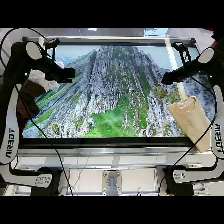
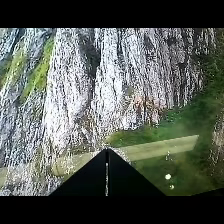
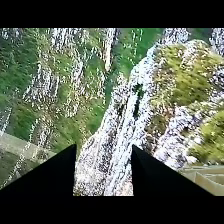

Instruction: Fold the shirts.

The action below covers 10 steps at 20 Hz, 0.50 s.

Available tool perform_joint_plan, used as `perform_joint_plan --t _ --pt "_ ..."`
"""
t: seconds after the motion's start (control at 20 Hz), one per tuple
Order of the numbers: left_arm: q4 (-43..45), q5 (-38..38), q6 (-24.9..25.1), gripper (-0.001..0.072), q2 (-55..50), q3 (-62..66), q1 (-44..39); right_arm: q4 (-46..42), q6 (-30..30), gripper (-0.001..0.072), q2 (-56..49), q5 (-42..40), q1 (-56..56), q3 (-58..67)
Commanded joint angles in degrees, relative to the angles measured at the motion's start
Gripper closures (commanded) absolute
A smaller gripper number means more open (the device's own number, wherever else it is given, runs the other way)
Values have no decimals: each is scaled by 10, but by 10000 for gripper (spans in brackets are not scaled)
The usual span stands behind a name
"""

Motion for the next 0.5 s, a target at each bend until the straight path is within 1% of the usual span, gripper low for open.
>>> perform_joint_plan --t 0.0,0.1,0.15,0.2,0.25,0.3,0.35,0.4,0.45 --pt "0 0 0 694 0 1 0 0 0 306 0 0 1 0" --pt "1 4 9 694 0 1 0 0 0 306 0 0 1 0" --pt "5 7 27 694 0 1 0 0 0 306 0 0 1 1" --pt "20 7 60 693 0 1 0 0 0 306 0 0 1 0" --pt "54 7 86 685 0 1 0 0 0 306 0 0 1 0" --pt "113 10 90 683 0 1 0 0 0 306 0 0 1 0" --pt "194 13 83 682 0 1 0 0 0 306 0 0 1 0" --pt "273 18 70 622 0 1 2 0 0 306 0 0 1 0" --pt "339 27 53 458 -2 1 9 0 0 305 0 0 1 0"
